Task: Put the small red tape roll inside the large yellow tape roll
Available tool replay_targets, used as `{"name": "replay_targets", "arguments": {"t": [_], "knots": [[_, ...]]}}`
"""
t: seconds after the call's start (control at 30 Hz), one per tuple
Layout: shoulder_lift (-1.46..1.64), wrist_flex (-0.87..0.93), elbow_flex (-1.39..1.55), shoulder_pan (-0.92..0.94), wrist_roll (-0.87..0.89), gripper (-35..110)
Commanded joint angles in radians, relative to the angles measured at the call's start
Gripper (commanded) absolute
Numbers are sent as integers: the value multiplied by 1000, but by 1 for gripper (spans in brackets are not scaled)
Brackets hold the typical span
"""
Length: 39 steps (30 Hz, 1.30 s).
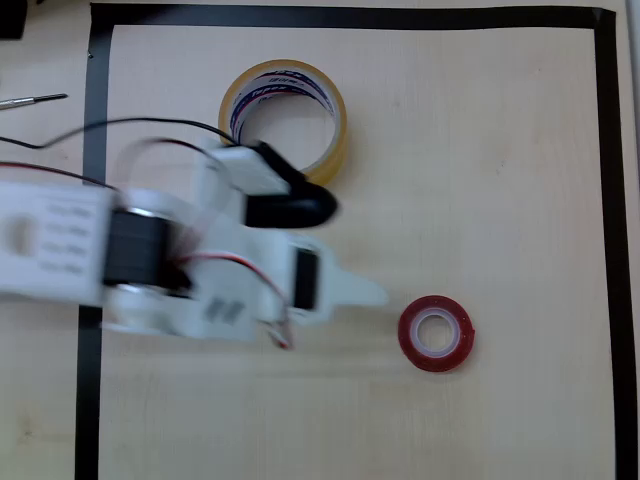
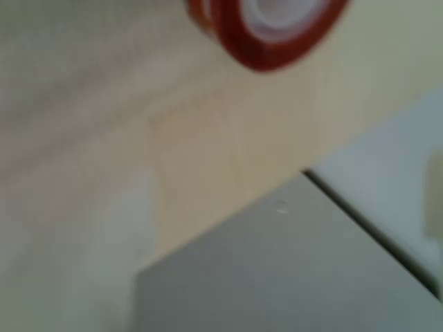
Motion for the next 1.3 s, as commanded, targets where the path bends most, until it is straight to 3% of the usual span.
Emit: {"name": "replay_targets", "arguments": {"t": [0.0,0.2,0.87,1.27], "knots": [[-187,123,-497,28,-5,20],[-699,449,-1359,44,3,20],[-813,224,-1246,66,-17,21],[-916,262,-1236,34,-15,23]]}}
